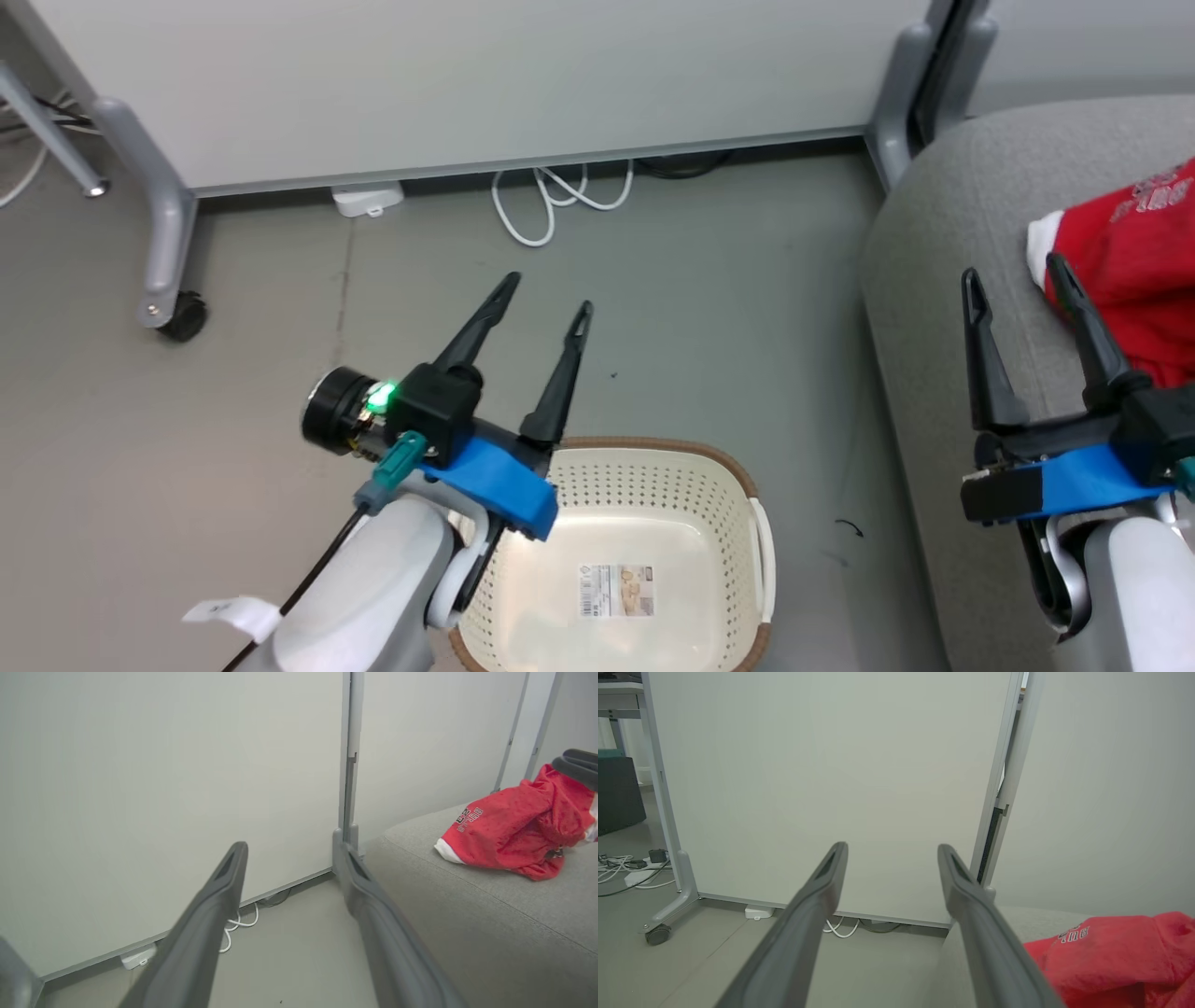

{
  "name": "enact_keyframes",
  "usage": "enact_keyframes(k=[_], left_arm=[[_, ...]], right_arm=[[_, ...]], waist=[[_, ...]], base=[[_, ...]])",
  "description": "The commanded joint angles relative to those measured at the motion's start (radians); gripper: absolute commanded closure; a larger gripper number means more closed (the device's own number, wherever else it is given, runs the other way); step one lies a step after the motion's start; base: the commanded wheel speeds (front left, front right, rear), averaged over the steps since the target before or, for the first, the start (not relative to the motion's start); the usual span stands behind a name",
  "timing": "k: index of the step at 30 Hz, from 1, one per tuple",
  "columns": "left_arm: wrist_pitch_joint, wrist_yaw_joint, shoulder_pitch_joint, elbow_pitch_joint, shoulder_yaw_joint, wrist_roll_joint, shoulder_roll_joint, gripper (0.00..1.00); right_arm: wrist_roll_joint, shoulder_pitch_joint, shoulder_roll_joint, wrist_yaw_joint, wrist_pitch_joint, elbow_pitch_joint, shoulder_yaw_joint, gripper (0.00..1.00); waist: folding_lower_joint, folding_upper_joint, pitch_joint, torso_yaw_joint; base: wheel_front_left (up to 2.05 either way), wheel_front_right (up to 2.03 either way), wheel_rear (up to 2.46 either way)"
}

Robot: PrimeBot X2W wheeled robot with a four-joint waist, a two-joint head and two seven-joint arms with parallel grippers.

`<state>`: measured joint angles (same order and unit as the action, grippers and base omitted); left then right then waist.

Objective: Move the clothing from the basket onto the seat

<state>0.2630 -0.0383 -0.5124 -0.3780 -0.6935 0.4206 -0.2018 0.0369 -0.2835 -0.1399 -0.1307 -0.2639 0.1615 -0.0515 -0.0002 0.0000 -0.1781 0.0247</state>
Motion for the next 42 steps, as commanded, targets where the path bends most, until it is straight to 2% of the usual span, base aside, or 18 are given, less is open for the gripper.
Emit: enact_keyframes(k=[1, 12, 29, 42], left_arm=[[0.002, -0.007, 0.022, 0.01, 0.022, -0.007, -0.006, 0.0], [0.002, -0.024, 0.182, 0.071, 0.209, -0.043, -0.018, 0.0], [0.002, 0.02, 0.367, 0.119, 0.401, -0.126, 0.038, 0.0], [0.002, 0.067, 0.423, 0.118, 0.475, -0.181, 0.089, 0.0]], right_arm=[[-0.003, 0.023, 0.005, 0.0, -0.001, -0.001, -0.003, 0.0], [-0.008, 0.117, 0.05, 0.0, 0.0, -0.008, -0.028, 0.0], [0.008, 0.273, 0.09, 0.0, 0.0, -0.059, -0.075, 0.0], [0.039, 0.301, 0.09, 0.0, 0.0, -0.06, -0.086, 0.0]], waist=[[0.0002, 0.0, 0.023, 0.027], [0.0002, 0.0, 0.091, 0.082], [0.0002, 0.0, 0.158, 0.082], [0.0002, 0.0, 0.174, 0.049]], base=[[0.0, 0.0, 0.0], [0.0, 0.0, 0.0], [0.0, 0.0, 0.0], [0.0, 0.0, 0.0]])
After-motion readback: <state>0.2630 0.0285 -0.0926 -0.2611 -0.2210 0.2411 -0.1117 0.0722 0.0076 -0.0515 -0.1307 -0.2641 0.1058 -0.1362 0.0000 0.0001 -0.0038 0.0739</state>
